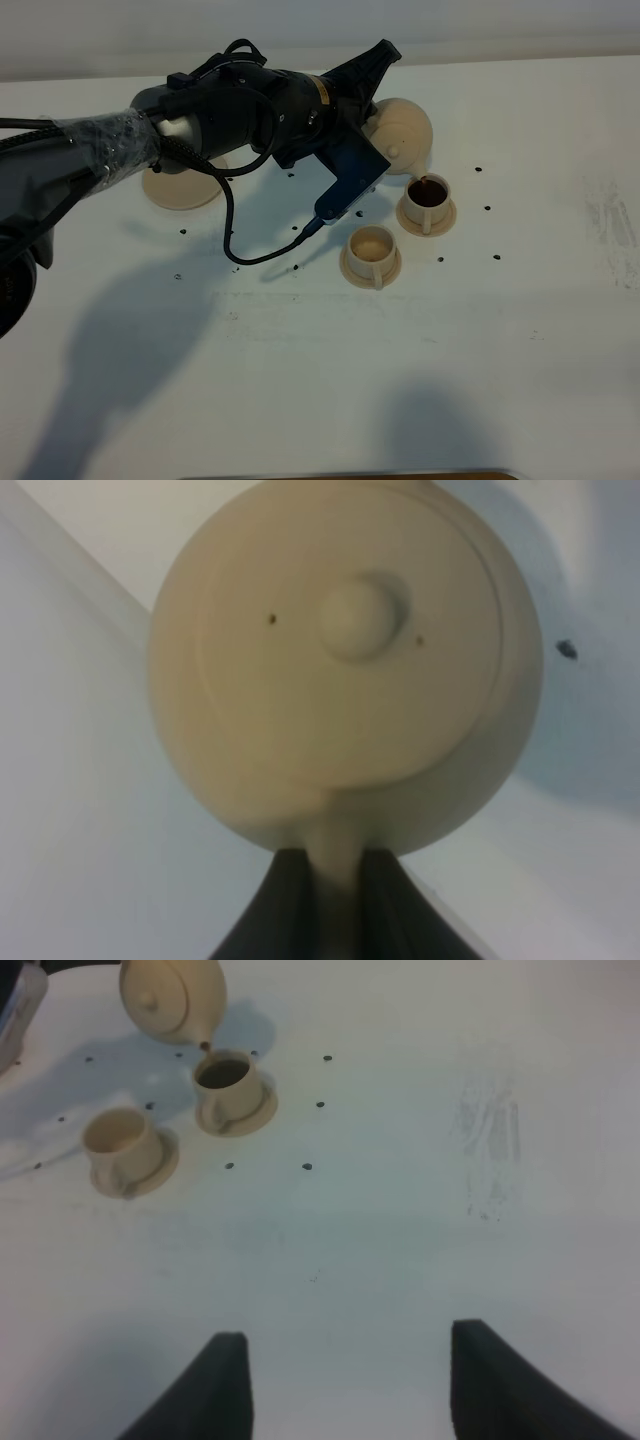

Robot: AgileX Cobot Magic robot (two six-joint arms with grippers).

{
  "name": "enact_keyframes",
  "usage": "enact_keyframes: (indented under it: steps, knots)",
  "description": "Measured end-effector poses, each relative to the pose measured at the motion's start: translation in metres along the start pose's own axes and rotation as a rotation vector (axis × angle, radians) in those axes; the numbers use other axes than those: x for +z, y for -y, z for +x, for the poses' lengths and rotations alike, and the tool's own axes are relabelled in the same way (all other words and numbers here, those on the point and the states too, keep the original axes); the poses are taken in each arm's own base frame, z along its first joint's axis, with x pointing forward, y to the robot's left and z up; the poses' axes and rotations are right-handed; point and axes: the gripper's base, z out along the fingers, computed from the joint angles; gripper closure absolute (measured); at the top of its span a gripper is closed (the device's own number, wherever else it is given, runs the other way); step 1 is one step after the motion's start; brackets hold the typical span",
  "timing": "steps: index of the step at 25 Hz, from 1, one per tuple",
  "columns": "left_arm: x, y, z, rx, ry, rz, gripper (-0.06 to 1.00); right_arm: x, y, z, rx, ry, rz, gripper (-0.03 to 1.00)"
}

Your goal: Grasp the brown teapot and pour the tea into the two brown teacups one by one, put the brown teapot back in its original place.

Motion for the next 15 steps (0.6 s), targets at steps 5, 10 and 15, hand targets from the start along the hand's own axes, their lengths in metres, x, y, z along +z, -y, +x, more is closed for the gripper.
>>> enact_keyframes:
  steps: [5, 10, 15]
  knots:
    - [0.0, 0.0004, -0.0002, -0.041, 0.002, 0.004, 0.78, 0.0, 0.0, 0.0, 0.0, 0.0, 0.0, 0.53]
    - [0.0, 0.0006, -0.0003, -0.065, 0.003, 0.007, 0.78, 0.0, 0.0, 0.0, 0.0, 0.0, 0.0, 0.53]
    - [0.0, 0.0007, -0.0004, -0.079, 0.004, 0.008, 0.78, 0.0, 0.0, 0.0, 0.0, 0.0, 0.0, 0.53]
